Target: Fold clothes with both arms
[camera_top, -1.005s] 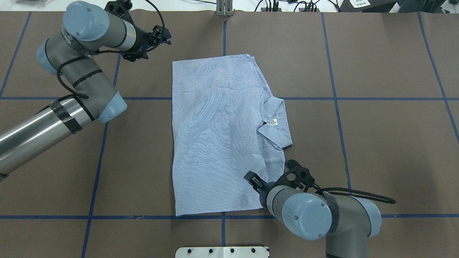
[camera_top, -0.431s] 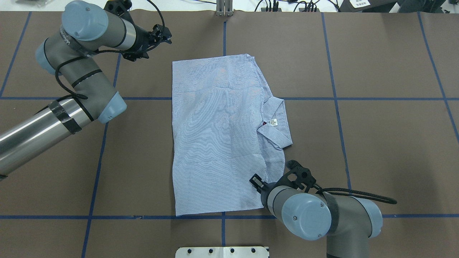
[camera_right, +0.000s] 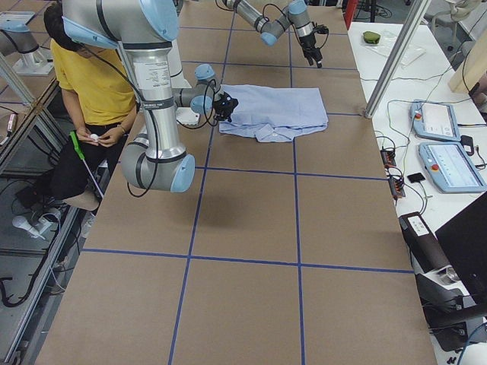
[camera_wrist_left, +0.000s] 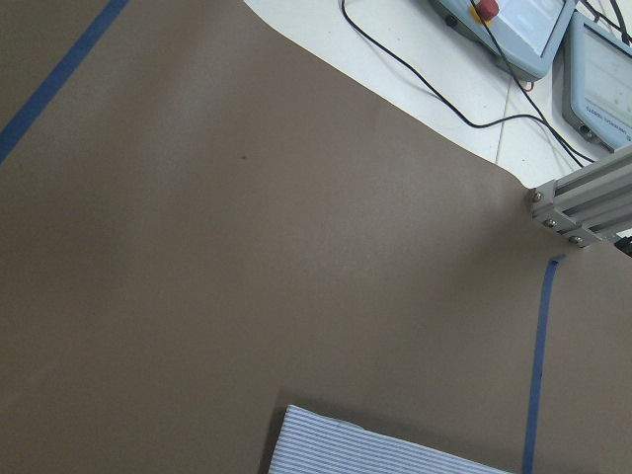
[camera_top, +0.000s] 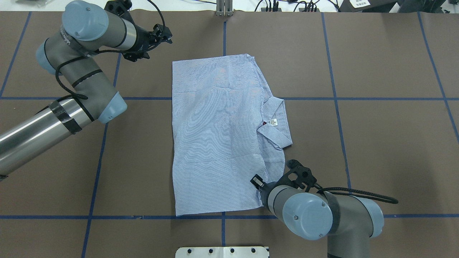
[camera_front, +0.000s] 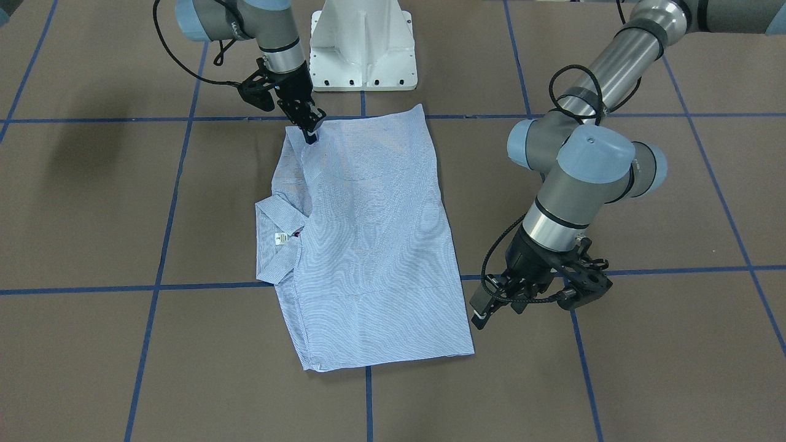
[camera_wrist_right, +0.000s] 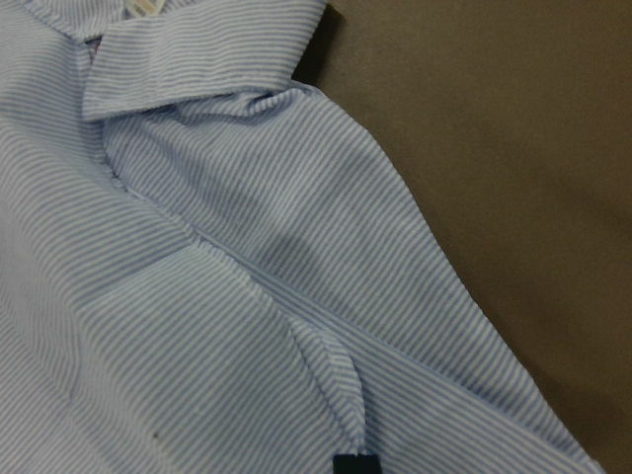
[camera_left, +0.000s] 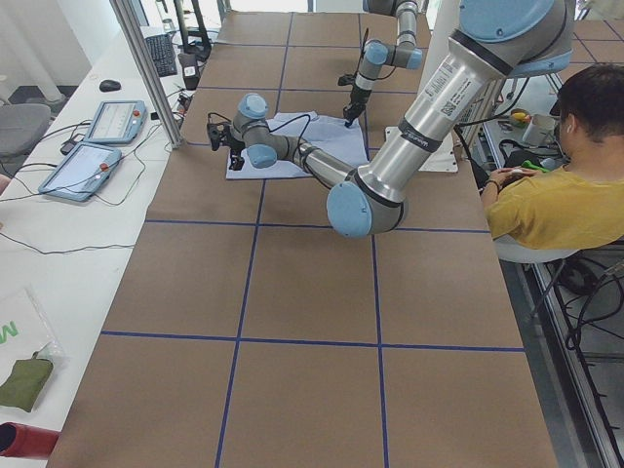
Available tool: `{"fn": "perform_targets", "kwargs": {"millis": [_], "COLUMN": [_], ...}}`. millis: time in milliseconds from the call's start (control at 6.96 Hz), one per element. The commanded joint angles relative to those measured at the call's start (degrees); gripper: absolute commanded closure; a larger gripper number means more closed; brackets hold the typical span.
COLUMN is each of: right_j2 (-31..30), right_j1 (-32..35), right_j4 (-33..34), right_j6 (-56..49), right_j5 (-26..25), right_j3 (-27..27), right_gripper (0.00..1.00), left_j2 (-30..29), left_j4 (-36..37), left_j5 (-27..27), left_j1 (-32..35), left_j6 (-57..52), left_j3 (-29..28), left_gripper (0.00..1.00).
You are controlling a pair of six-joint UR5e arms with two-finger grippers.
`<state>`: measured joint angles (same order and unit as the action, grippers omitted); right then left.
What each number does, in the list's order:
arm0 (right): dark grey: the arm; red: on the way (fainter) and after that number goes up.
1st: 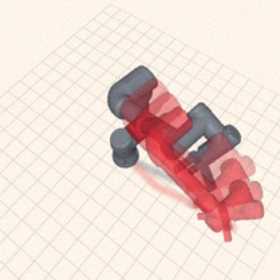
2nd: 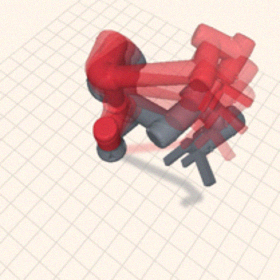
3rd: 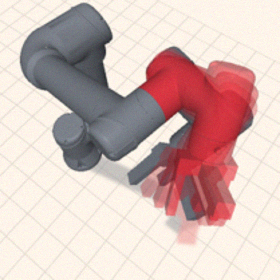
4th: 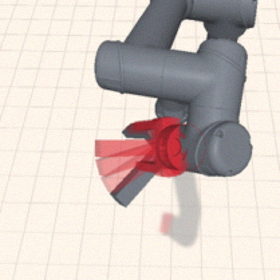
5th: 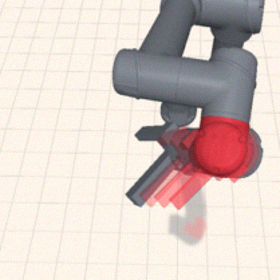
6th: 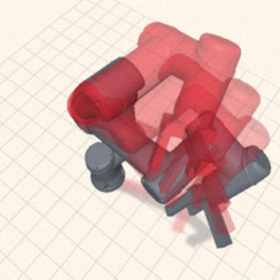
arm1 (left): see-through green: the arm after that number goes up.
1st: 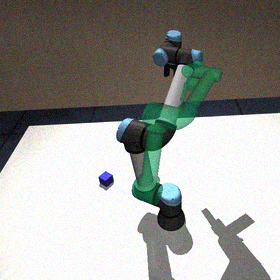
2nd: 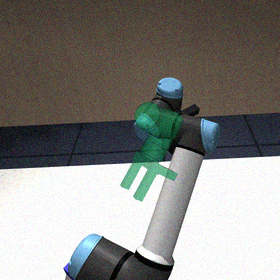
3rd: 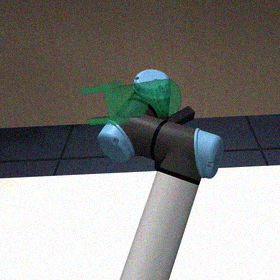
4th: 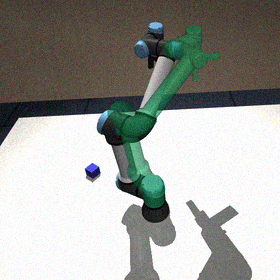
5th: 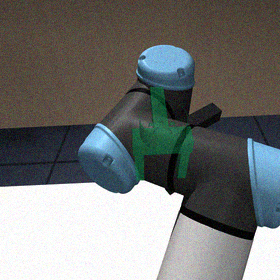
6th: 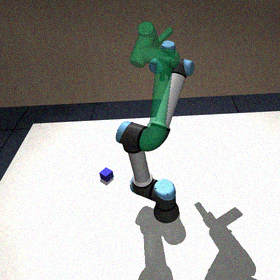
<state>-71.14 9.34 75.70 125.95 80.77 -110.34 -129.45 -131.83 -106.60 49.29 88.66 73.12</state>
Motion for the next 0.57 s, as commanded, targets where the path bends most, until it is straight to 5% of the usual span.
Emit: {"fn": "perform_targets", "kwargs": {"millis": [0,144,431], "right_j2": [-0.1,0.0,-0.7], "right_j1": [0.1,-0.1,-0.6], "right_j4": [3.3,9.7,11.4], "right_j6": [-0.1,-0.1,0.0], "right_j5": [0.3,0.4,-0.3], "right_j3": [-3.3,-6.3,-6.1], "right_gripper": [1.0,1.0,1.0], "left_j2": [0.0,0.0,0.0], "left_j4": [0.0,0.0,0.0], "left_j5": [0.0,0.0,0.0], "left_j1": [-0.1,-0.1,-0.1], "left_j6": [0.3,0.3,0.3], "left_j3": [0.0,0.0,0.0], "left_gripper": [0.01,0.01,0.01]}}
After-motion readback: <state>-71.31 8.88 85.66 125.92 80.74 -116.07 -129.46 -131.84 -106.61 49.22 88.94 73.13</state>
